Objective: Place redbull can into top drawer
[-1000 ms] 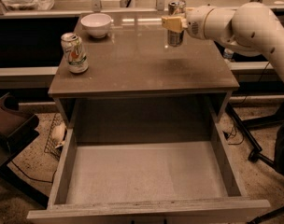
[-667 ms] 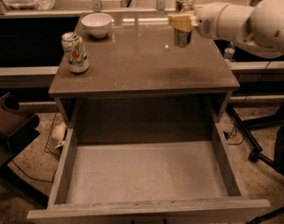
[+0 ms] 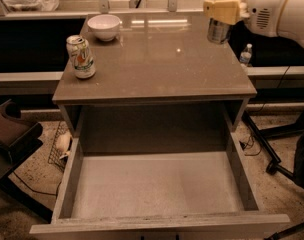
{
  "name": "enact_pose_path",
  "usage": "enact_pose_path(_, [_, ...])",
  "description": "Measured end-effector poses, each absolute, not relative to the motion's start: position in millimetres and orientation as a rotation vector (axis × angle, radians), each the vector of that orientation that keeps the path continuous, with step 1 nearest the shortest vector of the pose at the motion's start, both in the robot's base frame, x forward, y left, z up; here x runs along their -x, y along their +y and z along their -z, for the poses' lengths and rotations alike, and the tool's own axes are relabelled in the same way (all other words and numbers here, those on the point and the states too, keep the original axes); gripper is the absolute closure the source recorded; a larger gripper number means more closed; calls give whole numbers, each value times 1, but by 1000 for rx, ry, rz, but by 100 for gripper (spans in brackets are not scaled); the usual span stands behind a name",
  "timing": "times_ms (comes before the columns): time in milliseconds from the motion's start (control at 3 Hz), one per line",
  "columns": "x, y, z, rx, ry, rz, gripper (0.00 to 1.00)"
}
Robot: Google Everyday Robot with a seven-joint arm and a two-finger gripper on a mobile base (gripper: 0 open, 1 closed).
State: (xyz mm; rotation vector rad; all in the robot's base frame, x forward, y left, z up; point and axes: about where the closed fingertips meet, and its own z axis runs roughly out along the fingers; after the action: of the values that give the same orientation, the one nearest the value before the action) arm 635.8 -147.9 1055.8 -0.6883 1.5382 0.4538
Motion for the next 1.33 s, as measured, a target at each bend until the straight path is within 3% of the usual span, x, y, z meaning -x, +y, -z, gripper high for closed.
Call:
enact_pose_path(667, [-607, -169, -1080, 655, 1518, -396, 100])
enact_pose_path(1000, [-591, -162, -1065, 665, 1514, -406, 100])
enact_pose_path(1333, [-537, -133, -1002, 704, 1492, -496, 100])
